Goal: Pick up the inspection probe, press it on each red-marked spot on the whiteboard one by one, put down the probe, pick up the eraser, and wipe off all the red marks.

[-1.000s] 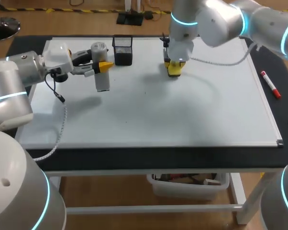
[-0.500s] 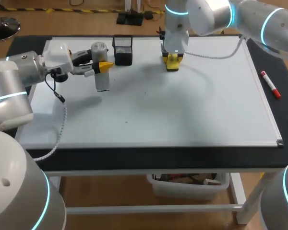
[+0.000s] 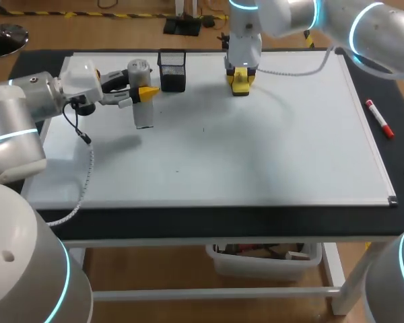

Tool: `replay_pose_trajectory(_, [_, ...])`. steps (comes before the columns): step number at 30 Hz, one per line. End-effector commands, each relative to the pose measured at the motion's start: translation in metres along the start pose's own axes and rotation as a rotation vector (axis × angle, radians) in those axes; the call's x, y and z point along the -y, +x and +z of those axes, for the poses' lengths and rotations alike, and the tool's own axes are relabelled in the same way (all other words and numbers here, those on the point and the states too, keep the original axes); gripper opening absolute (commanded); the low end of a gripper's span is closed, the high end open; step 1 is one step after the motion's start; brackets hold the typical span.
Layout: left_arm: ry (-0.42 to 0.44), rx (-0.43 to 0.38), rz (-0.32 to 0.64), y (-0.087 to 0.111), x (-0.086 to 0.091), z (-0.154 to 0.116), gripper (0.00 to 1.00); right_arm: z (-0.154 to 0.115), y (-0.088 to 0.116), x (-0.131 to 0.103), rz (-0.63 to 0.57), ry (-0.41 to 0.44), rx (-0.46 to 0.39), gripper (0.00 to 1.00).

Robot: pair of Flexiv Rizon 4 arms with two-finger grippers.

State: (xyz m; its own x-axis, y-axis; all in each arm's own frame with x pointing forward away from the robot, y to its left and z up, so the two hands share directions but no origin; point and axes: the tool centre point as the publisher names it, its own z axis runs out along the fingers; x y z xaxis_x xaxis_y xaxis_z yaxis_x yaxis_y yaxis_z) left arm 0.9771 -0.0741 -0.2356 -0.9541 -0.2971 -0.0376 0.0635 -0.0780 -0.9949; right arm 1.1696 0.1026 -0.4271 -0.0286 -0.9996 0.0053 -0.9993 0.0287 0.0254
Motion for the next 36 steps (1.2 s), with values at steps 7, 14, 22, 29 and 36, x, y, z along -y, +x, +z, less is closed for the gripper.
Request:
replay_pose_trajectory(7, [0.004, -0.001, 0.002, 0.000, -0.001, 0.000, 0.00, -0.009, 0.004, 0.005, 0.038, -0.004, 0.018, 1.00])
replay_pose_trajectory(14, [0.004, -0.001, 0.002, 0.000, -0.001, 0.000, 0.00, -0.032, 0.017, 0.009, 0.198, 0.001, 0.170, 1.00])
replay_pose_trajectory(22, [0.004, -0.001, 0.002, 0.000, -0.001, 0.000, 0.00, -0.067, 0.033, 0.023, 0.504, -0.138, 0.409, 1.00])
replay_pose_trajectory(29, [0.004, -0.001, 0.002, 0.000, -0.001, 0.000, 0.00, -0.104, 0.039, 0.035, 0.704, -0.282, 0.517, 1.00])
replay_pose_trajectory(36, [0.004, -0.001, 0.002, 0.000, -0.001, 0.000, 0.00, -0.137, 0.046, 0.041, 0.825, -0.321, 0.549, 1.00])
